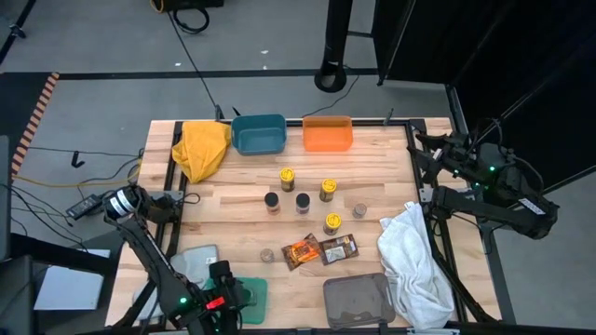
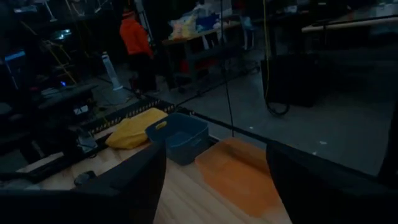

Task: Sort spices by type
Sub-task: Put the green seasoning bottle into the green bin, then put the bottom right yellow seasoning bottle into the black bin

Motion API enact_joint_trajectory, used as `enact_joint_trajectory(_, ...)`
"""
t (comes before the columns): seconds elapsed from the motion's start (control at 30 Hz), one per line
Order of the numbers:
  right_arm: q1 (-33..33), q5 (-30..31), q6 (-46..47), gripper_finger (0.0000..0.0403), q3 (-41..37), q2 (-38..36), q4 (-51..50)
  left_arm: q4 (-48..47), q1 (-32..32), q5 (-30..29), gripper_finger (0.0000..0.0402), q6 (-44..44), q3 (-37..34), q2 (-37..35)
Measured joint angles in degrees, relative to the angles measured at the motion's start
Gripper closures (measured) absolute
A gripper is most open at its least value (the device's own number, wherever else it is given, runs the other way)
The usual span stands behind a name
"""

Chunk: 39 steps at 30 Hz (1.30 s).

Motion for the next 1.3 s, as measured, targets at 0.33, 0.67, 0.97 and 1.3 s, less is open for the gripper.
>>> enact_joint_trajectory(0.33,0.1,-6.0,-4.9,0.0093,0.0,12.6,5.3,-14.8,0.0,-2.1,0.0117,-0.1,6.3,-2.4)
enact_joint_trajectory(0.67,6.6,-11.5,-11.7,0.0093,0.0,30.7,13.2,-21.9,1.0,-12.9,0.0117,-5.1,9.9,-8.4)
enact_joint_trajectory(0.97,20.9,-12.2,-14.9,0.0093,0.0,47.0,20.1,-21.8,4.3,-16.5,0.0117,-6.0,9.9,-9.9)
enact_joint_trajectory(1.3,29.8,-12.0,-14.0,0.0093,0.0,60.2,30.6,-22.7,6.3,-16.5,0.0117,-5.5,9.9,-9.9)
